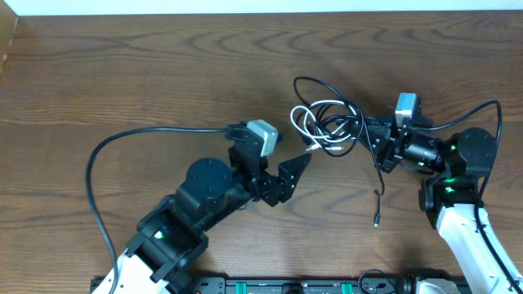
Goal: Untangle cables
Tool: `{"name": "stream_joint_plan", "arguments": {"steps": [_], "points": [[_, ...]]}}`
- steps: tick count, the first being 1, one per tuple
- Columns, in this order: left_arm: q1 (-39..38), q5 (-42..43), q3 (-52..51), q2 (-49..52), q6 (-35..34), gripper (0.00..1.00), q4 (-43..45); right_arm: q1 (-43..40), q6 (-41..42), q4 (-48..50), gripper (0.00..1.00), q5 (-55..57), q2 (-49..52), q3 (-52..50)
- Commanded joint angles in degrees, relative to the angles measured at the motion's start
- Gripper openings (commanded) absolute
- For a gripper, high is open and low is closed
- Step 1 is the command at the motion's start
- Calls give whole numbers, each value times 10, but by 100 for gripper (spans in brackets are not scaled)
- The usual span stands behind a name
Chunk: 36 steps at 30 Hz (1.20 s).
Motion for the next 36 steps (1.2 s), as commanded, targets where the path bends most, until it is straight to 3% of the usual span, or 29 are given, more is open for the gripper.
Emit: {"name": "stream_joint_plan", "arguments": {"steps": [1, 7, 15, 27, 28, 30, 32, 36], "points": [[2, 36, 5, 24, 3, 69, 13, 12, 30, 12, 1, -3, -2, 6], [1, 36, 5, 56, -12, 69, 53, 31, 76, 43, 1, -3, -2, 6], [2, 30, 5, 77, -12, 79, 87, 56, 90, 50, 1, -3, -2, 6], [2, 29, 5, 95, -12, 77, 104, 83, 90, 57, 1, -4, -2, 6], [2, 29, 5, 94, -12, 68, 104, 83, 90, 57, 2, -4, -2, 6], [2, 29, 5, 94, -11, 32, 104, 83, 90, 57, 9, -4, -2, 6], [2, 29, 5, 94, -11, 8, 104, 83, 89, 57, 10, -3, -2, 6], [2, 29, 5, 94, -11, 8, 104, 82, 89, 57, 13, -3, -2, 6]]}}
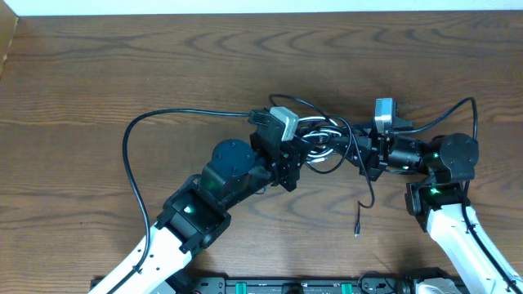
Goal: Untangle cables
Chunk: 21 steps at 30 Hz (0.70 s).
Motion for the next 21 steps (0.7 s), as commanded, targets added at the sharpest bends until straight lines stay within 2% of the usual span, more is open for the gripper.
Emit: {"name": "stream_joint_plan", "arguments": {"steps": [1, 7, 10, 12, 16, 21], "points": [[0, 1, 5, -1, 0, 8, 3, 2, 2, 4, 16, 0, -2, 6], [0, 0, 5, -1, 6, 8, 3, -8, -5, -7, 40, 0, -2, 6], [0, 0, 5, -4, 12, 7, 3, -22, -25, -36, 46, 0, -2, 6], [0, 0, 5, -7, 36, 8, 1, -35, -42, -63, 96, 0, -2, 6], [0, 1, 5, -20, 83, 8, -11, -71, -48, -101, 99, 0, -2, 6], [0, 0, 5, -38, 165, 8, -45, -101, -47, -104, 99, -17, -2, 6]]}}
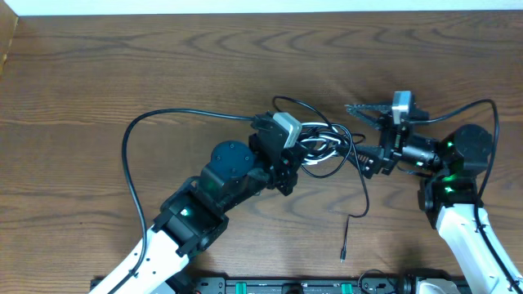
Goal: Untangle cables
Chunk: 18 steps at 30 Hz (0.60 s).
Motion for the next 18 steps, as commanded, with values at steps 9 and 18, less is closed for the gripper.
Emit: {"name": "stream_joint_plan", "arguments": {"steps": [9, 18], "points": [[0, -37, 5, -23, 129, 8, -29, -19, -7, -1, 99, -14, -2, 5], [0, -232, 5, -24, 128, 8, -57, -21, -7, -1, 99, -19, -2, 5]]}}
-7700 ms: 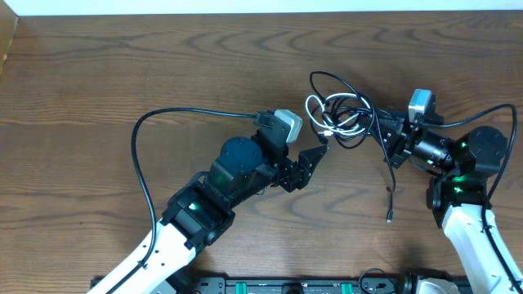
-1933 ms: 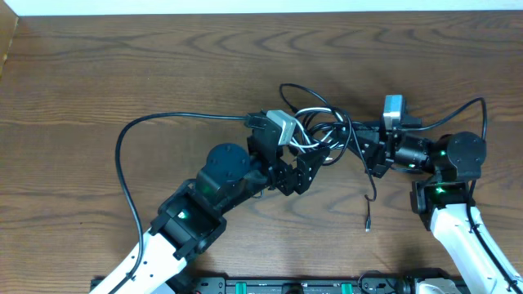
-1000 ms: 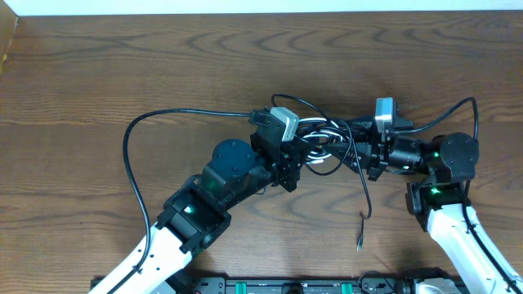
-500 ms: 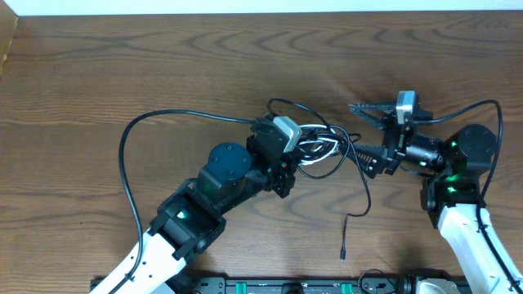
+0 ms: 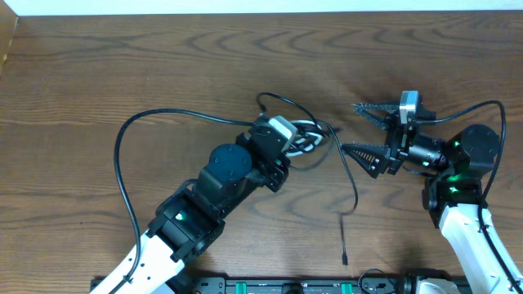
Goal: Untangle cables
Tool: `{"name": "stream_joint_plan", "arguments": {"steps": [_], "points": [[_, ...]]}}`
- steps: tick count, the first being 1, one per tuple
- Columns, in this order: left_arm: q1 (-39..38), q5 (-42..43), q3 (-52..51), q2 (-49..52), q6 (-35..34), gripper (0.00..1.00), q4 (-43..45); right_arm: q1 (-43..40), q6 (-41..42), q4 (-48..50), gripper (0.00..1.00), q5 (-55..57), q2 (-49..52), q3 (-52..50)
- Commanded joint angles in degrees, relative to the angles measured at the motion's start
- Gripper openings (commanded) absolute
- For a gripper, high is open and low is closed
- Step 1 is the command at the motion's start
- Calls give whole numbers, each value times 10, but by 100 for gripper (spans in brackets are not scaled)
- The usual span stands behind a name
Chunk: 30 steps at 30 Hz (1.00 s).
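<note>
A tangle of white and black cables (image 5: pixel 309 137) lies mid-table. The left gripper (image 5: pixel 296 147) sits on the tangle's left side. Its fingers are mostly hidden under the wrist camera, and it appears shut on the coils. From the bundle a black cable tail (image 5: pixel 351 184) runs down to a plug (image 5: pixel 344 258) near the front. The right gripper (image 5: pixel 353 128) stands wide open just right of the tangle, with nothing between its fingers.
The left arm's own black supply cable (image 5: pixel 122 163) loops over the table on the left. The right arm's cable (image 5: pixel 478 106) arcs at the far right. A black rail (image 5: pixel 286 286) runs along the front edge. The table's back edge (image 5: pixel 261 11) is at the top.
The left gripper and the cable bundle now sit a little further left. The open right gripper is a bit further from the bundle. The black tail hangs straighter.
At first the right gripper held the black cable at the tangle's right side, with the left gripper open to the left. Then the left gripper was on the tangle. Then the right gripper was open. Now the bundle sits further left with the left gripper.
</note>
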Motion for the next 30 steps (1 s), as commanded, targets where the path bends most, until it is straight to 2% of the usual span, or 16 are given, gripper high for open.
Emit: {"name": "stream_joint_plan", "arguments": {"steps": [1, 8, 14, 21, 30], "points": [[0, -101, 5, -9, 10, 8, -5, -3, -7, 0, 99, -1, -2, 5], [0, -99, 5, -9, 9, 7, -16, 0, 26, 13, 99, 4, -2, 5], [0, 9, 5, -8, 10, 7, 8, 22, 28, 17, 99, 13, -2, 5], [0, 82, 5, -8, 12, 7, 26, 45, 27, 16, 99, 46, -2, 5], [0, 243, 5, -8, 12, 8, 46, 47, -34, -104, 99, 148, -2, 5]]}}
